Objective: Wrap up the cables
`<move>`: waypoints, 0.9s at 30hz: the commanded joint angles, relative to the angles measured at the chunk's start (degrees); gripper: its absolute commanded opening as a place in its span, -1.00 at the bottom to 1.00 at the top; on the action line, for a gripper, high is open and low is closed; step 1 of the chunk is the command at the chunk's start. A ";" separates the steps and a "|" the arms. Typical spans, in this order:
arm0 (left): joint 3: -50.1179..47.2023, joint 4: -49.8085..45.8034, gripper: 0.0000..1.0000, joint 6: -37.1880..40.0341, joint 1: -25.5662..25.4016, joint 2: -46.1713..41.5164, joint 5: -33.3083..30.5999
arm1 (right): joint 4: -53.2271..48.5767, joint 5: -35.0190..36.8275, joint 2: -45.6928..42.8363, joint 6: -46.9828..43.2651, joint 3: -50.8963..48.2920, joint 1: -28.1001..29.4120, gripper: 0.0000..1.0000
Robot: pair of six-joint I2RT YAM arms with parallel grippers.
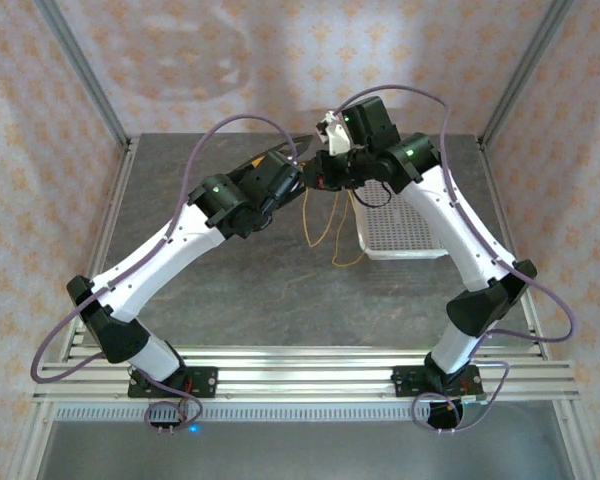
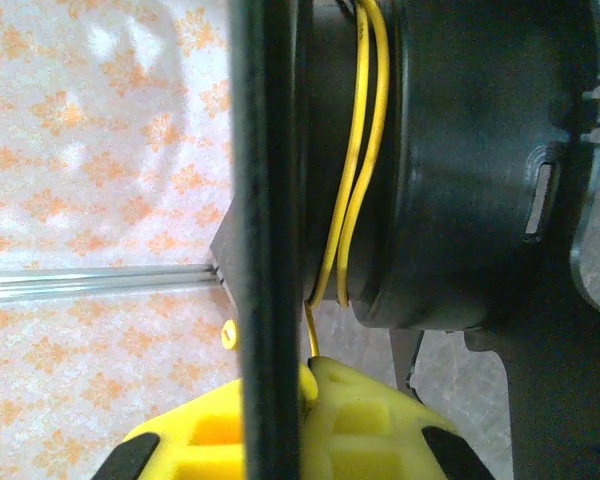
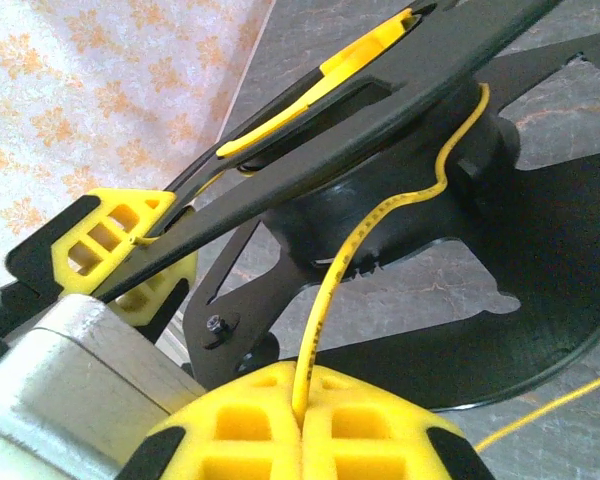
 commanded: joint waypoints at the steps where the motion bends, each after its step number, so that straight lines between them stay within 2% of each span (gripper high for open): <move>1: 4.39 5.96 -1.00 -3.69 -0.40 2.93 -3.47 | 4.22 -6.27 -2.59 0.63 -4.50 6.50 -1.00; 4: 6.72 4.49 -1.00 -6.06 -0.33 3.97 -3.57 | 6.84 -5.32 -4.22 0.48 -7.87 8.24 -1.00; 12: 5.67 5.77 -1.00 -10.79 1.07 2.70 -1.70 | 12.73 3.98 -11.79 2.34 -17.31 8.13 -1.00; 17: 4.34 6.98 -1.00 -12.61 2.14 1.42 -1.29 | 15.31 0.92 -13.10 3.27 -18.63 8.26 -1.00; 21: 3.98 8.40 -1.00 -13.92 2.03 1.25 -0.29 | 15.45 -2.63 -10.48 3.28 -17.65 8.47 -1.00; 27: 4.27 8.57 -1.00 -16.00 1.99 2.20 -0.30 | 12.70 -2.83 -6.75 1.08 -12.91 10.75 -1.00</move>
